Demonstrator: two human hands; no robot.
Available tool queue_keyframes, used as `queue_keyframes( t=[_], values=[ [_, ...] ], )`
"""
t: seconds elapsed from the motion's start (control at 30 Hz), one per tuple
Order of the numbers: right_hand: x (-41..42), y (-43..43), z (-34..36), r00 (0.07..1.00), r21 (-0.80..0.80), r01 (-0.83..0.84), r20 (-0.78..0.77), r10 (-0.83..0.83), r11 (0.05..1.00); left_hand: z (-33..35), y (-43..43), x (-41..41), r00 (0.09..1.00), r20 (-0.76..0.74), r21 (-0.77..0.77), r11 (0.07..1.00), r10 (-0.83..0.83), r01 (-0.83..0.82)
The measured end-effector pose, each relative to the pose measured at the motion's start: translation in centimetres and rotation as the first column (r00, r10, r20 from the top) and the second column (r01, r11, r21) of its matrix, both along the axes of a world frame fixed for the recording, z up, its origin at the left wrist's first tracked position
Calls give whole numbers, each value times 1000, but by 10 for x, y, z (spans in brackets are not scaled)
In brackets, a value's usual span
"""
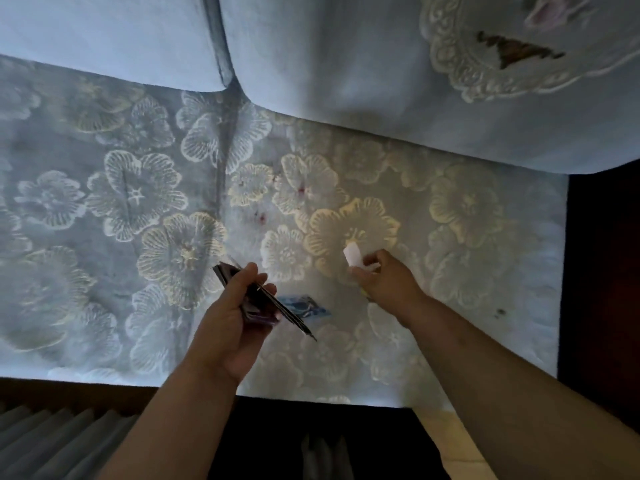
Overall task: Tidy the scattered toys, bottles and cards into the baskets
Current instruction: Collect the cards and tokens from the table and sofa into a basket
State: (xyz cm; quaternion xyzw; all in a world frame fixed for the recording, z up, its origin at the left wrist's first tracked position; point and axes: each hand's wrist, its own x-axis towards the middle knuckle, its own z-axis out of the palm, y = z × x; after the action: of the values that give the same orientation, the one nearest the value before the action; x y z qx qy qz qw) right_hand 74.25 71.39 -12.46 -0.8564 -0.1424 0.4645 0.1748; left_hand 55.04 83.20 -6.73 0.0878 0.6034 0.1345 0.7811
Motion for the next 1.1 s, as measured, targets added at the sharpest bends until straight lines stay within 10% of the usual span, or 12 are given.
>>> queue_keyframes(
  t=[0.2, 0.67, 0.93, 1.1],
  values=[
    [-3, -18, 66, 791, 38, 378, -533, -301, 925, 36, -4, 18, 988, 126, -47, 996, 85, -80],
    [45, -40, 155, 545, -42, 281, -816, -195, 959, 107, -89, 62, 946, 216, 121, 955, 241, -271],
    [42, -35, 213, 839, 338, -108, -474, 268, 935, 152, -141, 33, 909, 225, 91, 921, 351, -379],
    [9, -25, 252, 670, 440, -366, -487, 560, 820, 168, -171, -16, 902, 234, 72, 919, 363, -388]
  ],
)
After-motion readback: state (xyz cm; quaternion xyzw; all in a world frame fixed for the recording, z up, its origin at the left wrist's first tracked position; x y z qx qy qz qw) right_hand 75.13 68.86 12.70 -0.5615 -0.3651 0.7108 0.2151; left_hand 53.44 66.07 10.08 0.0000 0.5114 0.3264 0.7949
